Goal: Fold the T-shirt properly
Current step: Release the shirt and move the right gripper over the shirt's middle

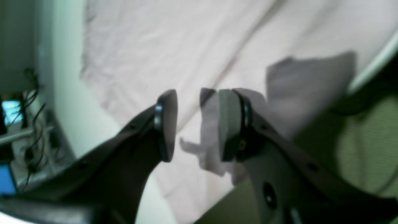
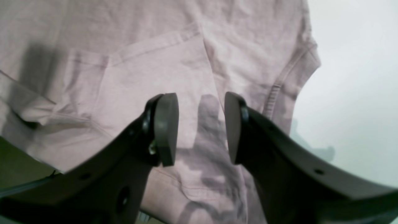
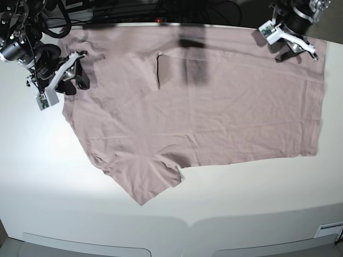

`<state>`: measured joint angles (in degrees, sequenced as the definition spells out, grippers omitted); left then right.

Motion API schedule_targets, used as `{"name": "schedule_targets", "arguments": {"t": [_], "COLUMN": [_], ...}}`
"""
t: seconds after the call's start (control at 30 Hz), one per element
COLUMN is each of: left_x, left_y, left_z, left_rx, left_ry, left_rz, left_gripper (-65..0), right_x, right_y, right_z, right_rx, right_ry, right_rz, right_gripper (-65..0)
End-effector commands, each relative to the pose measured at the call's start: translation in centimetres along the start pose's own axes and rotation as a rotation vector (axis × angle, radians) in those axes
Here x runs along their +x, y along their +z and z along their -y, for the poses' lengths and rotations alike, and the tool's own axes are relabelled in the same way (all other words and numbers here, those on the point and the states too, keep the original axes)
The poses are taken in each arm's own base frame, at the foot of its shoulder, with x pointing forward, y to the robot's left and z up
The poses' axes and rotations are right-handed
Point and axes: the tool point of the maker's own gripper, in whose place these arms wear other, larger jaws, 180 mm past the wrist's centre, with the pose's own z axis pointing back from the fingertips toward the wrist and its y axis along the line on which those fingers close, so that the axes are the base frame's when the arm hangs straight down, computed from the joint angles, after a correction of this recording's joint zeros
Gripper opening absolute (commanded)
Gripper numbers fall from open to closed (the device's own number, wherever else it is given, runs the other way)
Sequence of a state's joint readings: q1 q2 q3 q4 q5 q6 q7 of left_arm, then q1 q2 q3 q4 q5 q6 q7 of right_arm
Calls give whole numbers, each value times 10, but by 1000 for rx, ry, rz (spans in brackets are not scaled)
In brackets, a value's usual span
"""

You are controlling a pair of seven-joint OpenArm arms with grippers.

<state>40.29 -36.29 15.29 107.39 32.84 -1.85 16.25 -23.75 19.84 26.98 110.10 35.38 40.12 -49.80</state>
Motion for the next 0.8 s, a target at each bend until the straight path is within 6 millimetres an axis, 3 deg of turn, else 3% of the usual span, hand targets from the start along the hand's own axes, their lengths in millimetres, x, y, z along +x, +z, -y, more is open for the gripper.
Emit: {"name": "schedule_targets", "arguments": {"t": [0.0,0.17,0.23,0.37,0.5,0.63,0.77], "left_x": [11,37,43,37,44,51,51], "left_y": [3,3,-1,-8,-7,-7,-10], "left_z": [0,24,14,-12,-6,12,6], "left_rx": [10,-13,42,147,124,48,64], "left_ry": [-29,-20,5,-13,12,2,-6], "left_rz": [37,86,90,36,68,89,85], "left_gripper": [-435,-435,-435,-435,-435,-435,-435], "right_x": [15,18,20,15,15,16,7], "right_y": [4,4,4,2,-3,-5,-10], "right_z": [1,1,-5,-32,-44,-53,-89], "right_rx": [1,3,38,167,208,236,371], "right_ry": [14,14,-9,-62,-55,-55,-59], "right_rz": [48,59,68,36,32,41,-14], "right_gripper": [-395,-395,-395,-395,-395,-395,-395]}}
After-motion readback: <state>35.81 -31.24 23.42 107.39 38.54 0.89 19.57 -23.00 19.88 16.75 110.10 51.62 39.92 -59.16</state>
